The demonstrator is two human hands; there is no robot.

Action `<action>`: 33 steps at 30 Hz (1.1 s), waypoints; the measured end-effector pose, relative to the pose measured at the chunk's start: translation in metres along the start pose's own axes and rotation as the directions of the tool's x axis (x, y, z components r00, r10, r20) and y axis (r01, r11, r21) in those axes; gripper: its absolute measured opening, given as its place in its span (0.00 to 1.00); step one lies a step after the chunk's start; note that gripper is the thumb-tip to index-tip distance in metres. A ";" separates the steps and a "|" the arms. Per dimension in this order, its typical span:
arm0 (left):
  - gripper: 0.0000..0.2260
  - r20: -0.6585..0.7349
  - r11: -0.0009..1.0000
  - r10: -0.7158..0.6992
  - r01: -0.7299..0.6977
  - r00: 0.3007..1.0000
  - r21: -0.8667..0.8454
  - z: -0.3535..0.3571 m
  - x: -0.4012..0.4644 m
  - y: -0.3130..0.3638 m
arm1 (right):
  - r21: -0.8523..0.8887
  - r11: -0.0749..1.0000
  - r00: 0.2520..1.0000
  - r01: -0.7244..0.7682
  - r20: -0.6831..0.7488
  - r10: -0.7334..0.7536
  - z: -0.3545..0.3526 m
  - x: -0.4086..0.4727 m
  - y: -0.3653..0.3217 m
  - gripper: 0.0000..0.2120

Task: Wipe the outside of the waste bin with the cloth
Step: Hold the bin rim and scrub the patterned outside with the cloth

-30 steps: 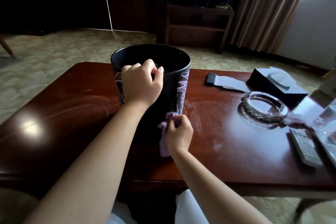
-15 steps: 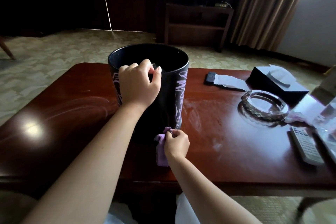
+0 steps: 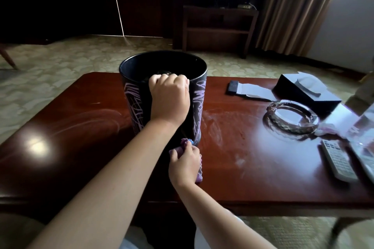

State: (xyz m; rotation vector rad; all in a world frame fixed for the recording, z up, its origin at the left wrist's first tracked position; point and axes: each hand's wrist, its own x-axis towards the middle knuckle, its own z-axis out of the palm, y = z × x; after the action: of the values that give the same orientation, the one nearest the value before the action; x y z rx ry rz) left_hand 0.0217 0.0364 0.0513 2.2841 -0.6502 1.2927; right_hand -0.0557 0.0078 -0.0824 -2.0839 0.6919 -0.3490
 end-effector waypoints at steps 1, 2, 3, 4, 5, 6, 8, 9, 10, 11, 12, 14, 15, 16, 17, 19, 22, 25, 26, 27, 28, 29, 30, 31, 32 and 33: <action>0.14 0.005 1.000 -0.009 0.009 1.000 -0.002 0.001 0.000 0.001 | -0.031 0.999 1.000 -0.013 0.015 0.013 0.001 0.001 0.001 0.18; 0.14 0.008 1.000 -0.012 0.012 1.000 -0.006 0.001 0.000 0.000 | -0.049 0.998 0.999 -0.028 0.031 0.030 0.003 0.002 0.003 0.17; 0.13 0.007 1.000 -0.010 0.011 1.000 -0.010 0.001 0.001 -0.001 | -0.062 0.997 0.998 -0.039 0.036 0.041 0.003 0.003 0.005 0.17; 0.13 0.008 1.000 -0.010 0.010 1.000 -0.016 0.000 0.002 -0.002 | -0.071 0.997 0.998 -0.041 0.038 0.044 0.005 0.004 0.007 0.16; 0.12 0.013 1.000 -0.011 0.011 1.000 -0.024 -0.002 0.002 -0.002 | -0.074 0.996 0.998 -0.039 0.037 0.042 0.007 0.005 0.008 0.15; 0.11 0.017 0.999 -0.009 0.009 1.000 -0.033 -0.003 0.002 -0.002 | -0.048 0.998 0.999 -0.039 0.025 0.040 0.008 0.005 0.009 0.14; 0.10 0.018 0.999 0.004 -0.003 1.000 -0.052 -0.005 0.001 -0.002 | 0.023 0.999 0.998 -0.039 -0.039 0.040 0.017 0.006 0.013 0.10; 0.09 0.017 0.998 0.011 -0.010 1.000 -0.060 -0.005 0.001 -0.002 | 0.053 0.998 0.997 -0.045 -0.063 0.048 0.023 0.007 0.016 0.09; 0.09 0.016 0.998 0.015 -0.014 1.000 -0.068 -0.006 0.001 -0.003 | 0.085 0.996 0.995 -0.031 -0.095 0.039 0.027 0.007 0.018 0.10; 0.10 0.015 0.997 0.018 -0.017 1.000 -0.078 -0.007 0.001 -0.005 | 0.121 0.993 0.992 -0.015 -0.123 0.030 0.029 0.007 0.019 0.10; 0.10 0.013 0.996 0.021 -0.020 1.000 -0.089 -0.008 0.001 -0.006 | 0.128 0.992 0.992 -0.006 -0.124 0.022 0.025 0.008 0.017 0.11; 0.11 0.012 0.992 0.025 -0.023 1.000 -0.124 -0.009 0.001 -0.008 | 0.077 0.997 0.996 -0.009 -0.090 0.016 0.013 0.008 0.014 0.11; 0.12 0.014 0.989 0.019 -0.017 1.000 -0.147 -0.010 0.000 -0.008 | 0.059 0.998 0.996 -0.014 -0.089 0.019 0.013 0.009 0.015 0.11; 0.12 0.016 0.986 0.010 -0.007 1.000 -0.170 -0.010 0.000 -0.009 | 0.061 0.998 0.996 -0.020 -0.088 0.026 0.012 0.007 0.014 0.11; 0.12 0.019 0.982 -0.002 0.006 1.000 -0.189 -0.010 0.001 -0.010 | 0.072 0.997 0.996 -0.027 -0.081 0.033 0.014 0.005 0.015 0.10; 0.12 0.026 0.977 -0.021 0.026 0.999 -0.210 -0.010 0.001 -0.012 | 0.083 0.996 0.998 -0.022 -0.048 0.026 0.016 0.001 0.015 0.10; 0.13 0.028 0.970 -0.029 0.035 0.999 -0.239 -0.010 0.000 -0.013 | 0.120 0.992 0.999 -0.046 0.022 0.044 0.014 0.000 0.014 0.11; 0.13 0.023 0.958 -0.027 0.033 0.999 -0.283 -0.011 -0.001 -0.012 | 0.215 0.965 0.977 -0.148 -0.122 0.177 0.011 0.003 0.016 0.13; 0.13 0.019 0.955 -0.029 0.033 0.999 -0.293 -0.011 -0.001 -0.011 | 0.250 0.950 0.967 -0.186 -0.127 0.222 0.010 0.003 0.016 0.14; 0.12 0.015 0.954 -0.030 0.033 0.999 -0.298 -0.011 -0.001 -0.011 | 0.284 0.934 0.958 -0.216 -0.122 0.259 0.007 0.004 0.017 0.13; 0.12 0.011 0.953 -0.030 0.032 0.999 -0.301 -0.011 -0.001 -0.011 | 0.318 0.914 0.948 -0.251 -0.109 0.298 0.004 0.005 0.017 0.12; 0.12 0.008 0.953 -0.030 0.031 1.000 -0.302 -0.011 -0.002 -0.011 | 0.347 0.893 0.935 -0.288 -0.101 0.341 0.000 0.007 0.017 0.11; 0.12 0.005 0.952 -0.030 0.030 1.000 -0.303 -0.011 -0.002 -0.011 | 0.371 0.869 0.918 -0.327 -0.095 0.386 -0.004 0.011 0.017 0.11; 0.12 0.002 0.952 -0.030 0.030 1.000 -0.306 -0.011 -0.001 -0.011 | 0.392 0.848 0.899 -0.358 -0.099 0.426 -0.008 0.015 0.016 0.10; 0.12 0.000 0.951 -0.031 0.030 1.000 -0.308 -0.011 -0.001 -0.012 | 0.409 0.830 0.884 -0.378 -0.106 0.455 -0.012 0.019 0.015 0.10; 0.12 -0.002 0.951 -0.031 0.028 1.000 -0.307 -0.011 -0.001 -0.012 | 0.418 0.821 0.874 -0.389 -0.115 0.473 -0.016 0.024 0.016 0.10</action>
State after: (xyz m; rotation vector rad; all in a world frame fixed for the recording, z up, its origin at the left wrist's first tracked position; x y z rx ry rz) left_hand 0.0206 0.0524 0.0536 2.0270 -0.7544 1.0983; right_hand -0.0497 -0.0237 -0.0866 -1.4729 1.1089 -0.4131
